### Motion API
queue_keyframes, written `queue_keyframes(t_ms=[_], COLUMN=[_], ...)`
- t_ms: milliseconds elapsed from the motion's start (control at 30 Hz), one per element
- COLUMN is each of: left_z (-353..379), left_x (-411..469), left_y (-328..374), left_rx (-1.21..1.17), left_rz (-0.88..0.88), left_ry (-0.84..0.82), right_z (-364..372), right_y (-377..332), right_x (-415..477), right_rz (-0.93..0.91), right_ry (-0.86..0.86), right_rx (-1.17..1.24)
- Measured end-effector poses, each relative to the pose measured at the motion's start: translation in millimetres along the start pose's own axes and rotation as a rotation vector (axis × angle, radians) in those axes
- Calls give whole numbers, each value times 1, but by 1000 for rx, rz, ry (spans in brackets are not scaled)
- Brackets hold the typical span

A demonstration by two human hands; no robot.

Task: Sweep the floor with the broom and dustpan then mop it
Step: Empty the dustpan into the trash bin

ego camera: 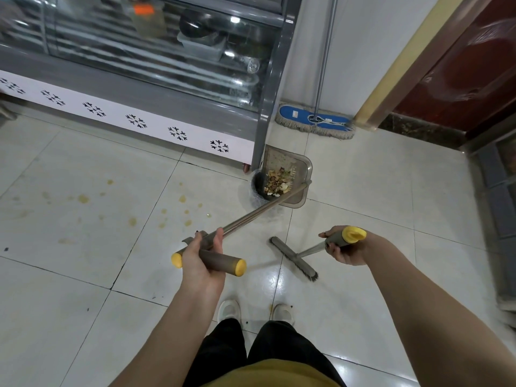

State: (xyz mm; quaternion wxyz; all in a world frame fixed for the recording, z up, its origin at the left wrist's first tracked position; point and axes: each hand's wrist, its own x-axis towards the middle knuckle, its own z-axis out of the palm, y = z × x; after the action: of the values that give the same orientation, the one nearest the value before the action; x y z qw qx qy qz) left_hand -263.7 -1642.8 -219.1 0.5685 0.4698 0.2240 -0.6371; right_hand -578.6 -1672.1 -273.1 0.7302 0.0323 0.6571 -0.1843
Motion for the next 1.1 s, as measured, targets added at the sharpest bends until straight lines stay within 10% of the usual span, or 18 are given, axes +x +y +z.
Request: queue_keyframes(t_ms=[1100], left_z=[22], left_x=[-1], left_y=[8], left_rx=[-237], left_rz=[-90], left_ry=[33], right_z=[22], right_y=[5], right_x=[-4], right_rz=[33], right_ry=[17], right_rx=[-98])
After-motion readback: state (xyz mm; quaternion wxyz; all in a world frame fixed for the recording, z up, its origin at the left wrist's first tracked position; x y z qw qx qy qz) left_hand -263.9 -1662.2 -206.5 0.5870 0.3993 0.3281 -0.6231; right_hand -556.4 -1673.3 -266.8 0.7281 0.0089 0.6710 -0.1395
